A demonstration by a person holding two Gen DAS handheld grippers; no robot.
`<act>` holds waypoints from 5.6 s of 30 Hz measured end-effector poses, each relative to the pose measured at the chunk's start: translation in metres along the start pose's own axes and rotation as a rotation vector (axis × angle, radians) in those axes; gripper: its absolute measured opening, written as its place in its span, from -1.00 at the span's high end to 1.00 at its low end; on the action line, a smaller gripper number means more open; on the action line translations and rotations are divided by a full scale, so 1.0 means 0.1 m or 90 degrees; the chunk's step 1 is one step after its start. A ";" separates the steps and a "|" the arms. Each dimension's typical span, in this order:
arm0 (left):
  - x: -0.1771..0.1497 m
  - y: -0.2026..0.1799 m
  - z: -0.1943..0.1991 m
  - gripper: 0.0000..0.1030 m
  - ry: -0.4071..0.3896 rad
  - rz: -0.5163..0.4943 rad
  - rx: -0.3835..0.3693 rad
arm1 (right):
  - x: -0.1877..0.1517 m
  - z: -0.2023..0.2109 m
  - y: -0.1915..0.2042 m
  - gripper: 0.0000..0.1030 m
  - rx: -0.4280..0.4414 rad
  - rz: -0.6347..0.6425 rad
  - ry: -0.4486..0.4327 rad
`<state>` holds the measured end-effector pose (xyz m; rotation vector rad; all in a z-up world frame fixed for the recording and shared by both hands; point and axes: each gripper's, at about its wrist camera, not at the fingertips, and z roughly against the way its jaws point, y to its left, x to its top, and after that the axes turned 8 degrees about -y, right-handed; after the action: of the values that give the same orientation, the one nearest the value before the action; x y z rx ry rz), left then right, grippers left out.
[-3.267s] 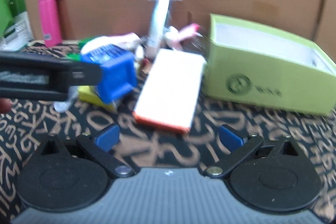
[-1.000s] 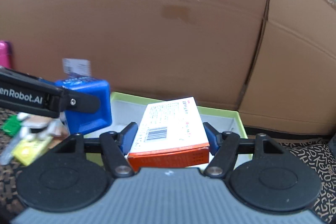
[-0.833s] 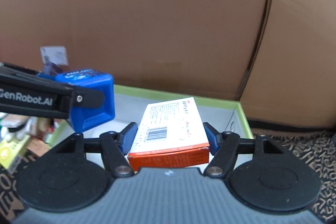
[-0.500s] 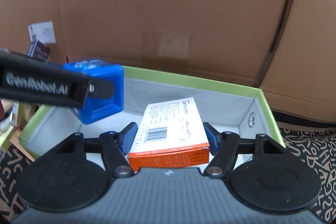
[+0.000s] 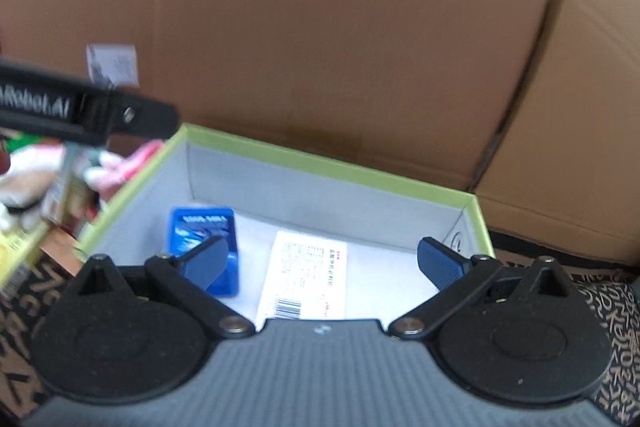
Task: Organize objects
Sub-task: 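Carry both items into the lime-green shoebox and open both tools, then grasp the clear plastic tube with the left tool while the right tool grasps the yellow box, then carry the tube and yellow box into the shoebox and release both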
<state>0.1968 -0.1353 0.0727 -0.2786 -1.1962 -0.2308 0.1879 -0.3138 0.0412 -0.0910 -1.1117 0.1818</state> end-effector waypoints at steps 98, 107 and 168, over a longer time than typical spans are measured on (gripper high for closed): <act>-1.43 1.23 1.33 0.44 0.152 0.036 0.099 | -0.90 0.66 1.62 -0.28 0.225 -0.067 0.059; -0.87 0.56 1.29 0.44 0.083 0.003 -0.026 | -0.68 1.07 0.97 -0.28 0.207 -0.103 -0.017; -0.63 -0.01 0.59 -0.57 0.063 0.084 -0.043 | -0.39 0.77 -0.28 -1.00 0.131 -0.138 -0.120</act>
<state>0.1230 -0.1151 0.0339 -0.3999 -1.0696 -0.1687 0.1052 -0.3500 0.0452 0.2344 -1.2744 0.1105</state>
